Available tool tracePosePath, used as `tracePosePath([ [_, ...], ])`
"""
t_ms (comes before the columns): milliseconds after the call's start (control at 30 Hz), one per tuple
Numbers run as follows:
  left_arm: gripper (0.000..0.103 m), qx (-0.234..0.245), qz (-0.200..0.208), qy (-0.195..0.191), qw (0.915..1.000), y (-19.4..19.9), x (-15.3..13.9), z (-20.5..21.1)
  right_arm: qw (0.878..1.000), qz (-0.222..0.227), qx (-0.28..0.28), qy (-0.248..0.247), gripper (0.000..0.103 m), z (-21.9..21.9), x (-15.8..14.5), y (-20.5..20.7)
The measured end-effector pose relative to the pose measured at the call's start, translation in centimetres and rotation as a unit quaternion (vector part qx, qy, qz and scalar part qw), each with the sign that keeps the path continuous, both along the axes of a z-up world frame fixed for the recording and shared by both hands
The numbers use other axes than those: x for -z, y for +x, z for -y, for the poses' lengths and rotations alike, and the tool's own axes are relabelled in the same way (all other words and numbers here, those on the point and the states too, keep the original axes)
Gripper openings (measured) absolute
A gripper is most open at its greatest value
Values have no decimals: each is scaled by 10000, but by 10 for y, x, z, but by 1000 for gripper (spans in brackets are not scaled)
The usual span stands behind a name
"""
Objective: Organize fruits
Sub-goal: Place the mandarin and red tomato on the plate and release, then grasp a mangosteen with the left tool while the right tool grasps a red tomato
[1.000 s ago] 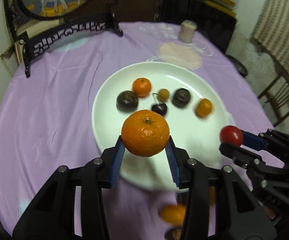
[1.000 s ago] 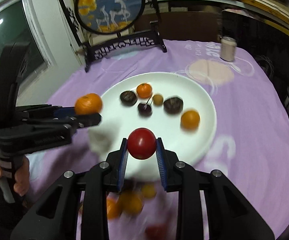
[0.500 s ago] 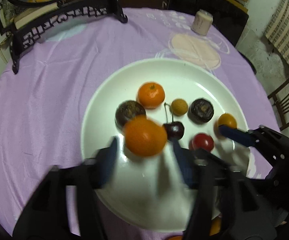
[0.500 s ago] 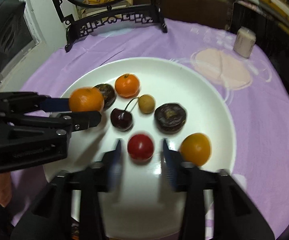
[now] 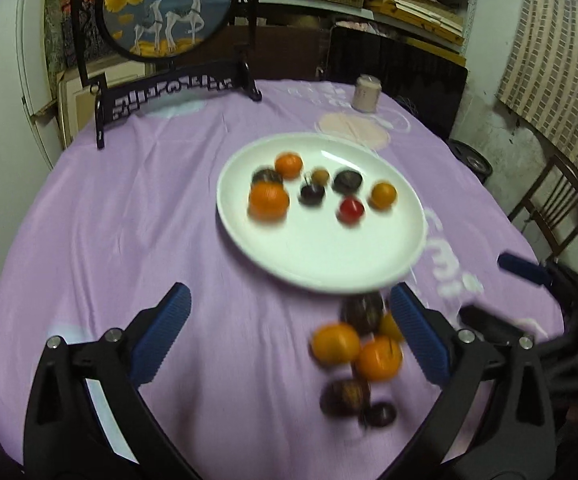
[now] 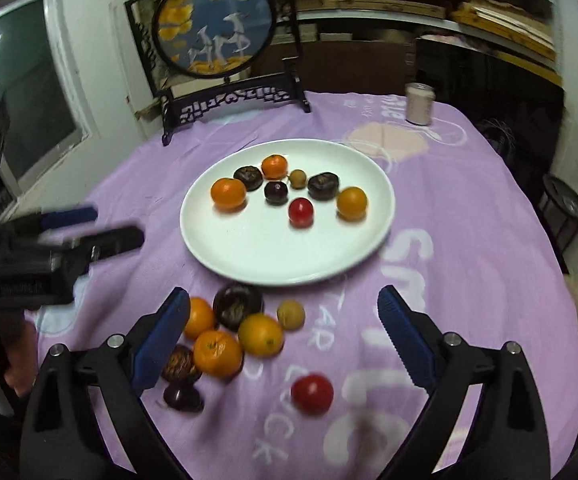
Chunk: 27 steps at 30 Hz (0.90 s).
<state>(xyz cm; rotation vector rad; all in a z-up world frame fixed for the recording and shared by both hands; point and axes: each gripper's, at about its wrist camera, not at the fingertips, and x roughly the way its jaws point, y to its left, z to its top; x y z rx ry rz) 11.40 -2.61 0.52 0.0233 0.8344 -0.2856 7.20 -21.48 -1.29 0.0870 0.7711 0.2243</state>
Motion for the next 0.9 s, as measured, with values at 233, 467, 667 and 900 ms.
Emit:
tracePosePath([
  [233,101,-70,-57,-30,10000,-21,7,-8,9998,125,111,-102,95,3,-9,-16],
  [467,101,-56,-126,101,9999,-32,16,-11,9996,8,24,-266,95,2,1,-30],
  [667,101,55,-310,401,9987,-47,40,-12,9972,-576,56,-481,95,4,42,-27],
  [900,101,60,-540,483,9974,-50,57,-16,9956,-891,-6,-301,66,4,77,-10],
])
